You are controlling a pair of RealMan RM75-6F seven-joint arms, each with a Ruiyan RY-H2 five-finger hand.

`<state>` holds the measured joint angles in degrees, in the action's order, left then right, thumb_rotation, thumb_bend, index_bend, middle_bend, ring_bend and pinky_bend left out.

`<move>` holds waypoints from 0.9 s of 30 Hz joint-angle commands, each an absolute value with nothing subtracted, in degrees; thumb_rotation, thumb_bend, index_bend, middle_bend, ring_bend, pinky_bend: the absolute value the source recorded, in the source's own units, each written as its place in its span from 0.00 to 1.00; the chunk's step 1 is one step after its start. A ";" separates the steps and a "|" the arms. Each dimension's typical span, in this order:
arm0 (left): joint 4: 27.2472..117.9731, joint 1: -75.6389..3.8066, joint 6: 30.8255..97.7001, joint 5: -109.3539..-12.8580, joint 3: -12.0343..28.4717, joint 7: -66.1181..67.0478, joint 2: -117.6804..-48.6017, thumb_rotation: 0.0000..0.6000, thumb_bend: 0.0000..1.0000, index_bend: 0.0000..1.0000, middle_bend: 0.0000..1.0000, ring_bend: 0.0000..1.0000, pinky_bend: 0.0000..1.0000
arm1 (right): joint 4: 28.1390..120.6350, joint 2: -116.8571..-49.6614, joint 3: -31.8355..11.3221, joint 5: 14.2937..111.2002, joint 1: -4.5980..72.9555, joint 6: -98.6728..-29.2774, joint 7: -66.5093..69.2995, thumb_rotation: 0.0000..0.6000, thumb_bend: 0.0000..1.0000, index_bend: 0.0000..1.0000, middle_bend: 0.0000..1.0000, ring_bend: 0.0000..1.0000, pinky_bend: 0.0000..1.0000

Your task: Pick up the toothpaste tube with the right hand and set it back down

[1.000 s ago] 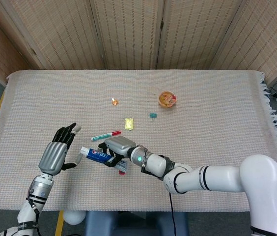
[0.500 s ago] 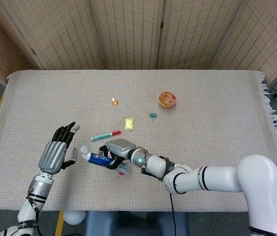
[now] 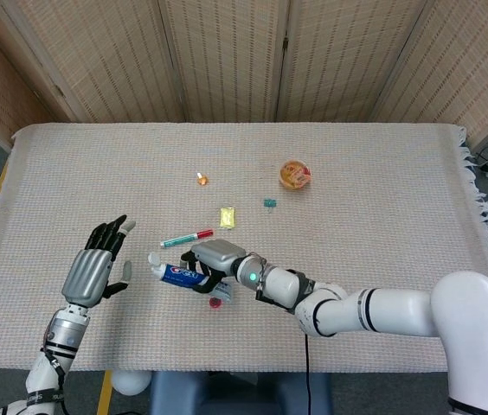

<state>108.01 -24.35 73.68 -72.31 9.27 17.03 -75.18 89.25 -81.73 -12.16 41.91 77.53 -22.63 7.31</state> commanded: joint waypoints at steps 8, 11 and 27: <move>107.84 -22.16 75.38 -71.40 8.34 16.67 -72.46 1.00 0.48 0.00 0.00 0.00 0.00 | 89.96 -75.30 -7.70 49.99 74.71 -19.64 4.42 1.00 0.68 0.71 0.63 0.72 0.49; 107.90 -21.59 75.88 -71.54 8.07 16.41 -71.91 1.00 0.48 0.00 0.00 0.00 0.00 | 90.72 -73.66 -6.62 51.86 73.51 -19.60 4.09 1.00 0.68 0.71 0.62 0.71 0.48; 106.72 -19.91 76.61 -71.43 7.49 15.18 -70.52 1.00 0.48 0.00 0.00 0.00 0.00 | 87.52 -73.33 5.66 51.18 69.69 -29.62 -8.57 1.00 0.68 0.69 0.56 0.62 0.44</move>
